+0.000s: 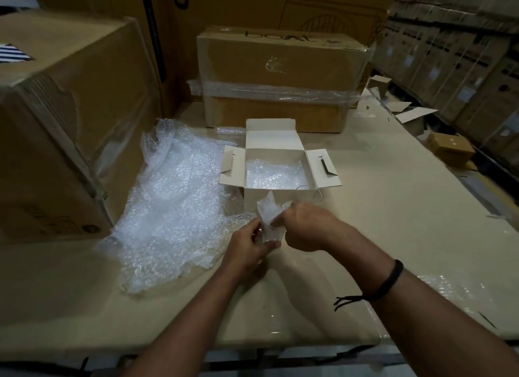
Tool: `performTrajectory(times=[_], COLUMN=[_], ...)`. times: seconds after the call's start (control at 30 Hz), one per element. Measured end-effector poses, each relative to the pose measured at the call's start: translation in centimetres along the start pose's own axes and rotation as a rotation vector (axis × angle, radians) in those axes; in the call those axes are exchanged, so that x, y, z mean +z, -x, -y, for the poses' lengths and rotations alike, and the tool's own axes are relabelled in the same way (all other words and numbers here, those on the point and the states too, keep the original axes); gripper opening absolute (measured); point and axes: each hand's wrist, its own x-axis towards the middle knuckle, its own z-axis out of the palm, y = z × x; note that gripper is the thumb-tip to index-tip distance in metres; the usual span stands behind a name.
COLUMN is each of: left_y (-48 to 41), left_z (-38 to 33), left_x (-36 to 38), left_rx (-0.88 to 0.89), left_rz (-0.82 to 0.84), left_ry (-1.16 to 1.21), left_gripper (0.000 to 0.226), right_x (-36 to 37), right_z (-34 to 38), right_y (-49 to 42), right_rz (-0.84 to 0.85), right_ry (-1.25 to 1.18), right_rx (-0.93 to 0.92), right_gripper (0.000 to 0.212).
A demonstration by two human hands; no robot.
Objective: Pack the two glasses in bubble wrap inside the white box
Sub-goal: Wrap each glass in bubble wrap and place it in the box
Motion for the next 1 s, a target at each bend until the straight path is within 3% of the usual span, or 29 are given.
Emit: performTrajectory(times=[0.13,0.2,0.3,0.4,0.63,0.8,0.87,0.93,1.0], left_y=[0.0,0.0,0.0,0.0,0.1,0.2,0.3,0.3,0.3], left_z=[0.1,0.1,0.0,-0.3,-0.3,-0.2,-0.1,-0.1,-0.2], left_x=[-0.1,0.0,0.0,-0.1,0.1,0.2,0.2,0.2,0.1], left_rx=[0.021,0.019,0.018,0.031,0.020,0.021,0.022,0.033,0.049], left_rz=[-0.010,-0.007,-0.007,-0.012,-0.023,-0.012,-0.021,-0.035,-0.036], left_ry=[0.003,-0.005,-0.011,-0.018,0.007,-0.013,0.001,0.000,-0.019], left_gripper=[0.039,0.041,0.044,0.040,0.051,0.037,0.046,0.055,0.054], right_x=[-0.3,-0.2,0.3,-0.3,-0.4,-0.3,-0.6,-1.1,-1.4], right_z=[-1.0,-1.5,-1.2,-0.4,-1.4,-1.2,-0.9,-1.1,-1.4], right_y=[0.3,0.2,-0.2,-0.6,1.4,0.4,-0.1,-0.2,-0.2], right_rz=[-0.371,-0.323,-0.040,0.093,-0.119,0.070,0.101,0.038,-0.135], right_ry=[-0.011,-0.003,0.019,0.108,0.026,0.112,0.117,0.094,0.079], right_rx=[-0.049,-0.085,-0.084,-0.069,-0.034,-0.022,-0.030,-0.038,-0.065], right_gripper=[0.058,0.063,0.062,0.054,0.058,0.055,0.054,0.054,0.055])
